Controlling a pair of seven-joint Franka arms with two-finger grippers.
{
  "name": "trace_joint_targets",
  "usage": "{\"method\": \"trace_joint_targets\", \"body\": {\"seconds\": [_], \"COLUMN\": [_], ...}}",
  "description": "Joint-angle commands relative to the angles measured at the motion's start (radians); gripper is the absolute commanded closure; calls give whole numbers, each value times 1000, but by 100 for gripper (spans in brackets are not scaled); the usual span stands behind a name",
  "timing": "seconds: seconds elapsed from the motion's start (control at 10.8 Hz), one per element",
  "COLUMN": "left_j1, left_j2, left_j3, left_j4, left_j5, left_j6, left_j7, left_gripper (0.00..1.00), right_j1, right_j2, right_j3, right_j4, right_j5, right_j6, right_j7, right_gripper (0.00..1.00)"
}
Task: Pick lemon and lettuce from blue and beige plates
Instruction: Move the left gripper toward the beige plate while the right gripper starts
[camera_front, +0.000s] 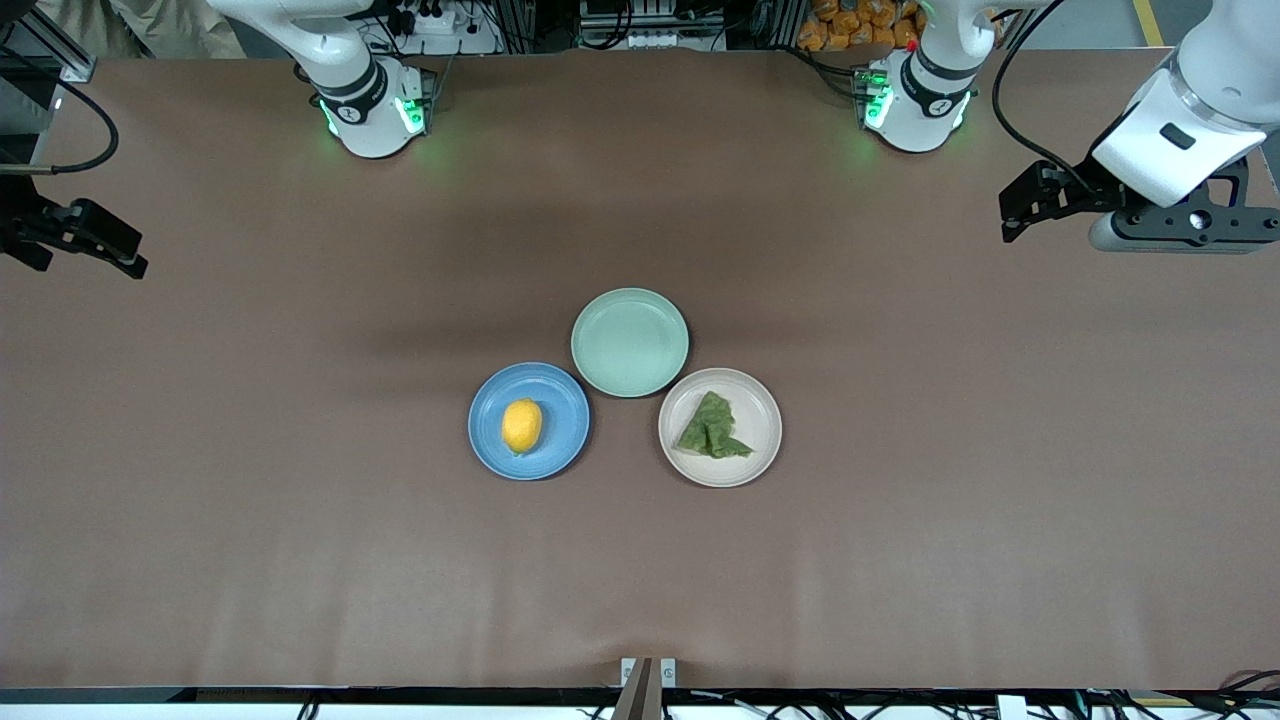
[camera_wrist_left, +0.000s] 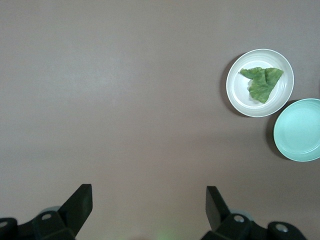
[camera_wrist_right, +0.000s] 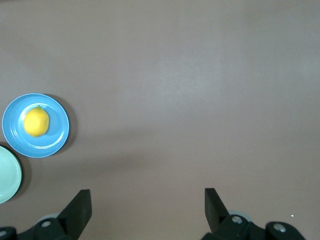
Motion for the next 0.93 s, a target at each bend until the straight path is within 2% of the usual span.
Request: {"method": "trace_joint_targets", "body": {"seconds": [0.0, 0.46, 0.84], "left_j1": [2, -2, -33], "left_j2": [6, 19, 86], "left_j3": [-6, -6, -9], "left_j4": [16, 25, 33], "left_j5": [-11, -18, -21], "left_j6": [-2, 0, 3], "left_j7": [-10, -9, -26], "left_gripper": [0, 0, 0], "right_j1": [4, 4, 10], "right_j2": [13, 13, 13], "right_j3": [-4, -4, -4], "right_j4": [26, 26, 18], "right_j5": [4, 4, 4], "right_j6": [-7, -8, -11], "right_j7": [8, 8, 8], "right_gripper": [0, 0, 0]}}
